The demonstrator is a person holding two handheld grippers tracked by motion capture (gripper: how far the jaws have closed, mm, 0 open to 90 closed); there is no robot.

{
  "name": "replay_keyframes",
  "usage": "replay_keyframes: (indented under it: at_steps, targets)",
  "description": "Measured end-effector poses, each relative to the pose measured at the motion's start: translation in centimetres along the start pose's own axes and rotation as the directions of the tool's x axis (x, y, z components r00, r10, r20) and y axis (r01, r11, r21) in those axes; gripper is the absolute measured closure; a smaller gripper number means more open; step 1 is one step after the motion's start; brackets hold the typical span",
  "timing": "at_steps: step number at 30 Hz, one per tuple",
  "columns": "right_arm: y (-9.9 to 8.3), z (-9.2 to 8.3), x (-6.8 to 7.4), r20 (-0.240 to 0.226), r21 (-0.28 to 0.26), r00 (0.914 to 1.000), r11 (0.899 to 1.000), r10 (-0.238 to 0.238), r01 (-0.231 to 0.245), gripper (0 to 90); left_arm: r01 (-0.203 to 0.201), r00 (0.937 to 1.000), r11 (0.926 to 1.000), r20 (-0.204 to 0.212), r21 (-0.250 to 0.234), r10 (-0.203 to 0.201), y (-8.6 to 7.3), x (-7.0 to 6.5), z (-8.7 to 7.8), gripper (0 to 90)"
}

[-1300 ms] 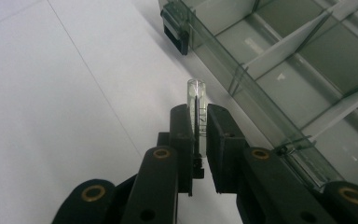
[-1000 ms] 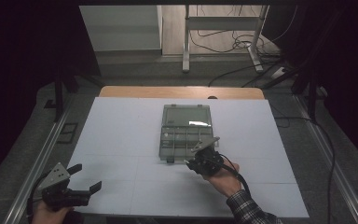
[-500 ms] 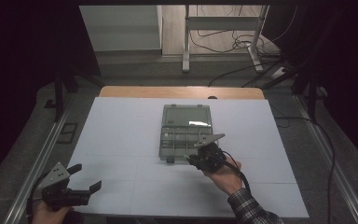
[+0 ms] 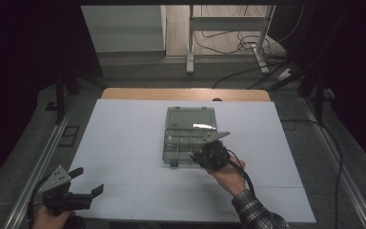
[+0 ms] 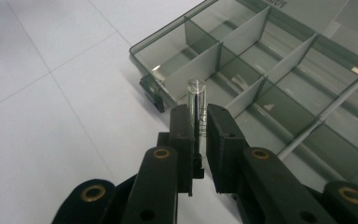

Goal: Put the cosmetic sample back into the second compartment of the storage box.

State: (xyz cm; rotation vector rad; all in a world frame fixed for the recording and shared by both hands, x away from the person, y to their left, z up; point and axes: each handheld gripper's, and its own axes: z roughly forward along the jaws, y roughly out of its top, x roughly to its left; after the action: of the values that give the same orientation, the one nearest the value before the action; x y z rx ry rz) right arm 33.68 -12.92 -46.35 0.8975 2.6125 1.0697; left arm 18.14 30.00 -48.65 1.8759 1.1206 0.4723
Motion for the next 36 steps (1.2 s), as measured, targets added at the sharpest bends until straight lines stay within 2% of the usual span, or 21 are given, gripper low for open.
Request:
replay_keyframes:
  at_steps: [18,36]
  targets:
    - [1.7,1.5,-1.0,0.046,-0.02,0.9989,1.0,-0.005,0.006,81.3,0.006,1.0,1.0,-0.001,0.002,-0.006,0.0,0.0,0.0,1.5]
    - [3.2,3.2,-2.2,0.068,-0.035,0.9977,0.999,0.002,0.0,81.3,0.014,0.9999,0.9999,0.002,0.0,-0.014,0.0,0.1,0.0,1.6]
